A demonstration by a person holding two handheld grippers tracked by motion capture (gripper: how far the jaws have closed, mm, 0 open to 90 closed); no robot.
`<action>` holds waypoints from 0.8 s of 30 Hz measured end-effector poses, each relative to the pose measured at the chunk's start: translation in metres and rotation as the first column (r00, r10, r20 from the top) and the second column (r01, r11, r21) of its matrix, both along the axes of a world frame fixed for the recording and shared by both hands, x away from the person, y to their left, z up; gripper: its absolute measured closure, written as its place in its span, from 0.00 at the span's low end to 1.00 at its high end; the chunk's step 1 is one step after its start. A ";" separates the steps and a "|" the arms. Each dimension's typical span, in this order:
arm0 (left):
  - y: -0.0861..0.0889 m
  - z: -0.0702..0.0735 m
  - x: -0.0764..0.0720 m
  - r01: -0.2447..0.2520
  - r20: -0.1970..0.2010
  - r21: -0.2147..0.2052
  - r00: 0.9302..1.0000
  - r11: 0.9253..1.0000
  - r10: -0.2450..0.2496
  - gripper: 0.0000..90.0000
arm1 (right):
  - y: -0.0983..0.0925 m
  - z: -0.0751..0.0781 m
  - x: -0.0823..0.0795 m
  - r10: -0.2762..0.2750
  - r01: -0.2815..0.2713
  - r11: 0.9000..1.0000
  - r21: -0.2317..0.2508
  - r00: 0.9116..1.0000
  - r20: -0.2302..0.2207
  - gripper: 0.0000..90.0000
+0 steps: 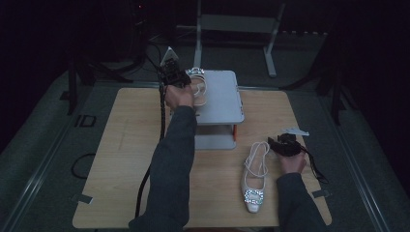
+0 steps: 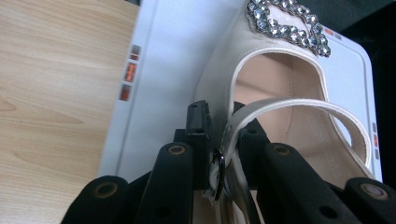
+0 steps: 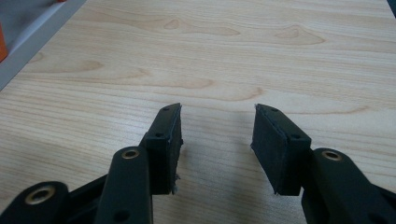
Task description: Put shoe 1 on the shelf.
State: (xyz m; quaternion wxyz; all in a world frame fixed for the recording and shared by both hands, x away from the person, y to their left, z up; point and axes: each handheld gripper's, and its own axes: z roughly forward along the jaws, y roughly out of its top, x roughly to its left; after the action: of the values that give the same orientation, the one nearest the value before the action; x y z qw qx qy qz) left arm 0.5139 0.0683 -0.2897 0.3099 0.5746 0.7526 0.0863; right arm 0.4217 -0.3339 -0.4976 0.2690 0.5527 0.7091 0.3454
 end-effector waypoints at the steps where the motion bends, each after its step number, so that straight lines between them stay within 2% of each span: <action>1: -0.001 0.000 0.000 0.002 0.000 0.007 1.000 1.000 -0.002 0.89 | 0.000 0.000 0.000 0.000 0.000 1.000 0.001 1.000 0.001 0.58; 2: -0.002 0.001 0.000 0.012 -0.001 0.021 1.000 1.000 -0.012 0.89 | 0.000 0.000 0.000 0.000 0.000 1.000 0.001 1.000 0.001 0.58; 7: -0.001 0.001 0.001 0.052 0.003 0.035 0.999 0.998 -0.052 0.87 | 0.000 0.000 0.000 0.000 0.000 1.000 0.000 1.000 0.000 0.58; 10: -0.002 0.003 0.000 0.092 0.019 0.055 0.995 0.994 -0.093 0.79 | 0.000 0.000 0.000 0.000 0.000 1.000 0.000 1.000 -0.001 0.58; 14: -0.001 0.008 -0.002 0.122 0.042 0.066 0.991 0.990 -0.125 0.69 | 0.000 0.000 0.000 0.001 -0.001 1.000 -0.002 1.000 -0.003 0.58; 21: 0.008 0.011 -0.005 0.196 0.038 0.069 0.979 0.978 -0.199 0.61 | 0.000 0.000 0.000 0.002 -0.002 1.000 -0.003 1.000 -0.006 0.58; 24: 0.011 0.013 -0.006 0.222 0.055 0.061 0.973 0.973 -0.226 0.59 | 0.000 0.000 0.000 0.002 -0.002 1.000 -0.003 1.000 -0.007 0.57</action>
State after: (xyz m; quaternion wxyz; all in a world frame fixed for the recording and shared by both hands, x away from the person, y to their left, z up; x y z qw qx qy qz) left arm 0.5074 0.0797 -0.2769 0.3247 0.6611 0.6705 0.0889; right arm 0.4216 -0.3336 -0.4978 0.2671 0.5528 0.7111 0.3426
